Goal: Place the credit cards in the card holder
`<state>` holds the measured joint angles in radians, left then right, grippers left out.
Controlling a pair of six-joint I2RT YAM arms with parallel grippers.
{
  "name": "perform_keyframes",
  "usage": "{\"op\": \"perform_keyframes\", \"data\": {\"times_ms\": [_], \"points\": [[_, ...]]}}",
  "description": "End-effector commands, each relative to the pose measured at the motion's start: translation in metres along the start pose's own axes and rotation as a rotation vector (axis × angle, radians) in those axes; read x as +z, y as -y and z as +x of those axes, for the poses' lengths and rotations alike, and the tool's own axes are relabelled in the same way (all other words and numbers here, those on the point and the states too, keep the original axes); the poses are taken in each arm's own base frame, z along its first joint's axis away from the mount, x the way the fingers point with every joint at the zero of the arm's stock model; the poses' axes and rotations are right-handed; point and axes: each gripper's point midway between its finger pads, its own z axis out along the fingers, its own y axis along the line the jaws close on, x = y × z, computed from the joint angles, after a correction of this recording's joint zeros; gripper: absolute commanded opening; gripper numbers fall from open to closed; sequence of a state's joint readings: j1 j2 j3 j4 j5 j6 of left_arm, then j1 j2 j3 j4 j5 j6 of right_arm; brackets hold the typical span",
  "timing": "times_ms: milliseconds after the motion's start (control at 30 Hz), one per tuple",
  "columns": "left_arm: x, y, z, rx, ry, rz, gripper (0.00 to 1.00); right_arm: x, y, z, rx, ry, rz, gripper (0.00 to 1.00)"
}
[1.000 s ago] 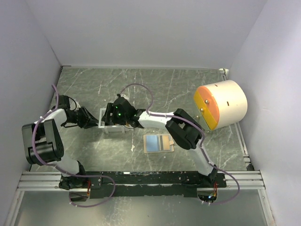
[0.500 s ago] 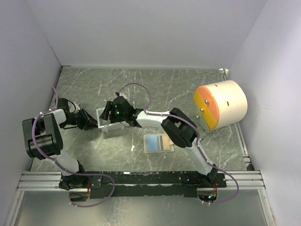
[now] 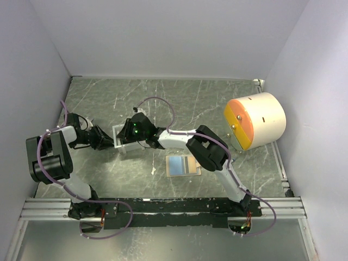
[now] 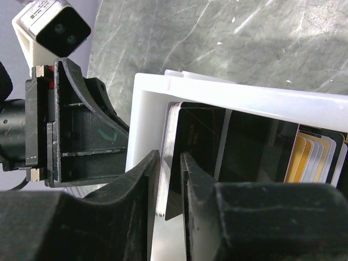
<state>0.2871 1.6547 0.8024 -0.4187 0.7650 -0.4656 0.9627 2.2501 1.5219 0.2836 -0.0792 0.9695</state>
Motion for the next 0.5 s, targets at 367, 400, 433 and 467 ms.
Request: {"op": "perform_keyframes", "data": {"times_ms": [367, 400, 433, 467], "points": [[0.000, 0.005, 0.004, 0.024, -0.015, 0.034, 0.38, -0.010, -0.012, -0.011, -0.047, 0.027, 0.015, 0.00], [-0.001, 0.006, 0.004, 0.026, -0.013, 0.034, 0.38, -0.010, -0.012, -0.012, -0.054, 0.028, 0.016, 0.00], [-0.001, 0.006, 0.004, 0.025, -0.012, 0.034, 0.38, -0.011, -0.011, -0.013, -0.060, 0.032, 0.020, 0.00], [-0.001, 0.006, 0.004, 0.025, -0.013, 0.033, 0.38, -0.012, -0.011, -0.014, -0.067, 0.033, 0.024, 0.00]]}}
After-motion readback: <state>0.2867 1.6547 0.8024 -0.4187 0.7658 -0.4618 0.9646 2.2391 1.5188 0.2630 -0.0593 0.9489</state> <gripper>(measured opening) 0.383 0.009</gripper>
